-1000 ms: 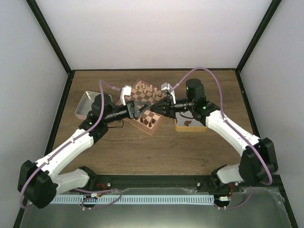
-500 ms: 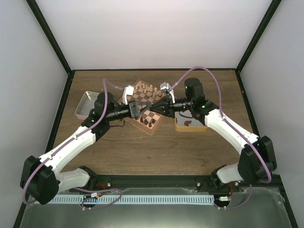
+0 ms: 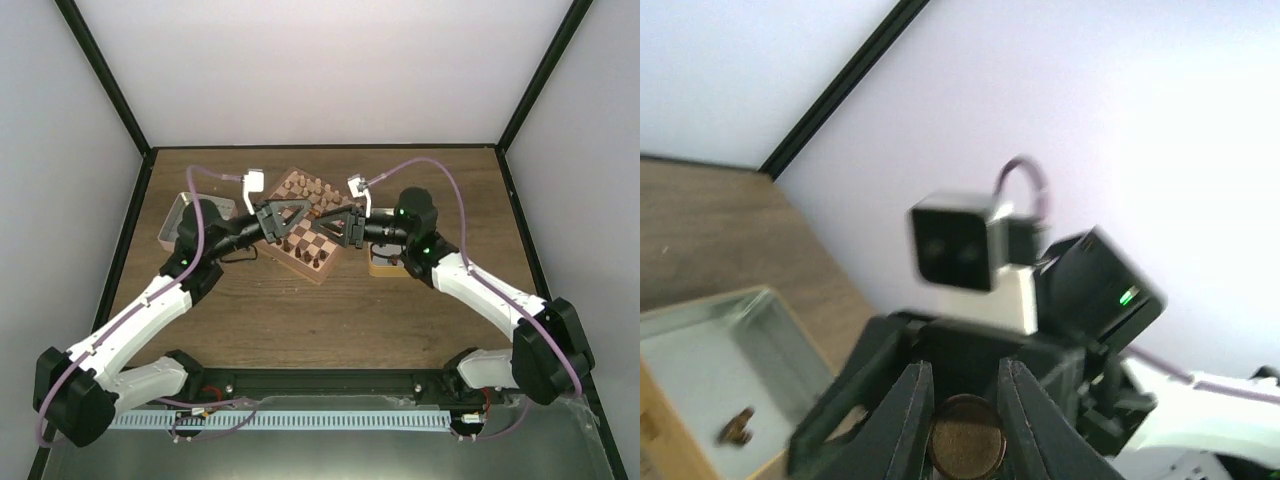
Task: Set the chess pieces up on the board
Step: Place the chess piece on the chessboard.
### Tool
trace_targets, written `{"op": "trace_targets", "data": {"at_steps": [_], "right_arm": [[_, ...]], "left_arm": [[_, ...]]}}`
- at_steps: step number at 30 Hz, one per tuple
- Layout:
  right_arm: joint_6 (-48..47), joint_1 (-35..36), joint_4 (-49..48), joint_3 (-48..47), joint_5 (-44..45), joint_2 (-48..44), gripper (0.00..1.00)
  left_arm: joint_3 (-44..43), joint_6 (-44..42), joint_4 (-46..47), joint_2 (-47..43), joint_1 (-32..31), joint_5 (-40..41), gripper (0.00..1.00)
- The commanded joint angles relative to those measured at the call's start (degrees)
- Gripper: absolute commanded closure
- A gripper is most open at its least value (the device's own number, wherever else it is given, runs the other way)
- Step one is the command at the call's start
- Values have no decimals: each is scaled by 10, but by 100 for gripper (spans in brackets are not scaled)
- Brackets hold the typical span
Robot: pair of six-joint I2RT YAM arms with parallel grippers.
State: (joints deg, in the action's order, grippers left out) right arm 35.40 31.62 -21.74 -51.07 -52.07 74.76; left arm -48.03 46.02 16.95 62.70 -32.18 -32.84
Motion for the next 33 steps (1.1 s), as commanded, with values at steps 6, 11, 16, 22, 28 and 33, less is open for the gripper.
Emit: {"op": "trace_targets", "data": {"at_steps": [6,11,16,22,28,33], "right_arm": [[305,20,-279,50,111,0,48],[297,35,-308,40,88,8,45],[328,41,-351,45,96,14,44],[334,54,-360,36,114,23,48],[361,55,-337,26,144,26,60],[370,57,-319,19,151,25,72]], "left_arm": [[24,67,124,-29,-2,37,96],[35,77,130,-36,-2,56,95],[42,89,140,-38,-2,62,95],[45,88,139,-40,-2,70,95],[52,90,144,-41,-2,68,95],[57,89,144,-46,-2,73,95]]}}
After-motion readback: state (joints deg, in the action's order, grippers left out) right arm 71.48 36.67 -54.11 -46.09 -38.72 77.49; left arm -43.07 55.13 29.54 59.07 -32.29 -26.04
